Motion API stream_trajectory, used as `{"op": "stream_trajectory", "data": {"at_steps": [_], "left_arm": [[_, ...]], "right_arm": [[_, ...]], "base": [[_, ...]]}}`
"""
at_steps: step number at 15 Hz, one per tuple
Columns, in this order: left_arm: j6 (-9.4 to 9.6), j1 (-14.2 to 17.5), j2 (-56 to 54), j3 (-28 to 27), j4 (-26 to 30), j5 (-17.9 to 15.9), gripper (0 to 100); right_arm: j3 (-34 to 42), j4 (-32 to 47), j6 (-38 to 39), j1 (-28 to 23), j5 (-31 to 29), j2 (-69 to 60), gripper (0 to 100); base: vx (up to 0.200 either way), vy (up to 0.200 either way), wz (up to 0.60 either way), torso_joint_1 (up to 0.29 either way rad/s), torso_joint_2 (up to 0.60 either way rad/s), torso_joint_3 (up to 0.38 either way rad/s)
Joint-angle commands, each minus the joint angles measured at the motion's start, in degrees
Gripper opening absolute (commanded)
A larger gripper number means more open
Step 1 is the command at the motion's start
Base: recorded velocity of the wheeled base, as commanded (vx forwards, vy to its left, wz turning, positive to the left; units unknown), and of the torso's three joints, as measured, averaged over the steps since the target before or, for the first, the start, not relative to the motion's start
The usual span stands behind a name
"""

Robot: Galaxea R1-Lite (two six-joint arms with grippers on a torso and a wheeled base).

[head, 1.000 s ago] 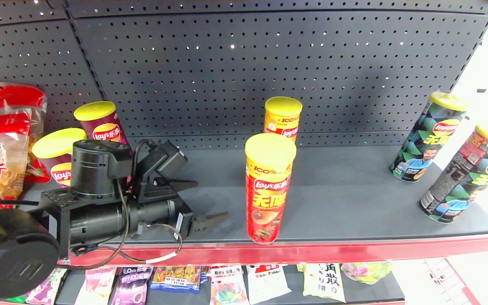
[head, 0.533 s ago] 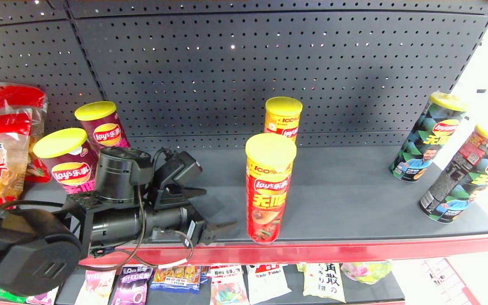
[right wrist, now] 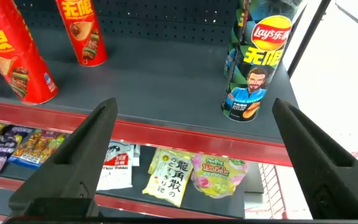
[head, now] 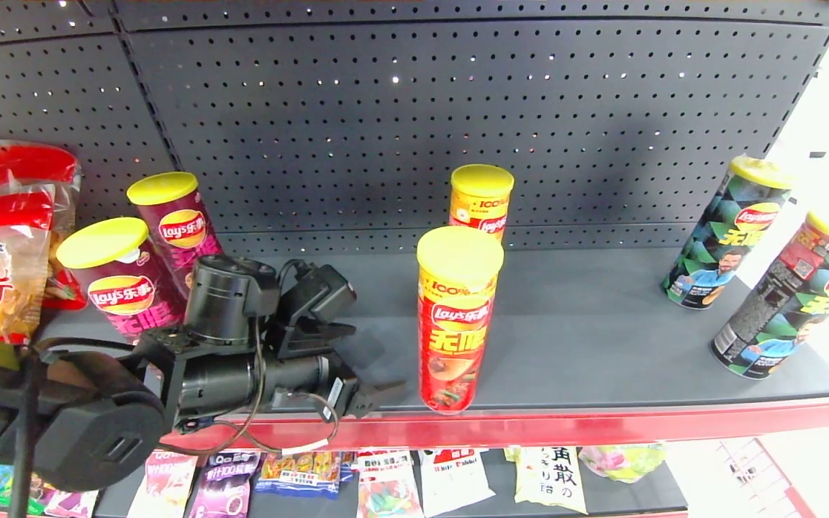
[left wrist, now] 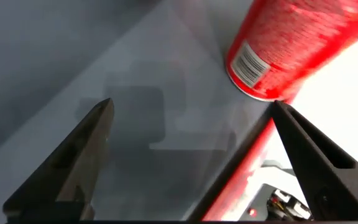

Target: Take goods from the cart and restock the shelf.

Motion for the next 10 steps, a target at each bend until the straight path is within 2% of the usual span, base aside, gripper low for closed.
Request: {"op": "stream_trajectory", "data": {"at_steps": [1, 10], "left_arm": [[-0.01, 0.0, 1.8, -1.4, -0.1, 0.1, 100], [-0.01, -0.2, 3.4, -2.8, -0.1, 0.1, 100]], "right_arm": [[0.0, 0.0, 0.0, 0.0, 0.0, 0.3, 100], [0.0, 0.0, 0.0, 0.0, 0.0, 0.6, 100]], "base": [[0.0, 0.0, 0.0, 0.0, 0.0, 0.0], [0.0, 0.0, 0.0, 0.0, 0.0, 0.0]]}}
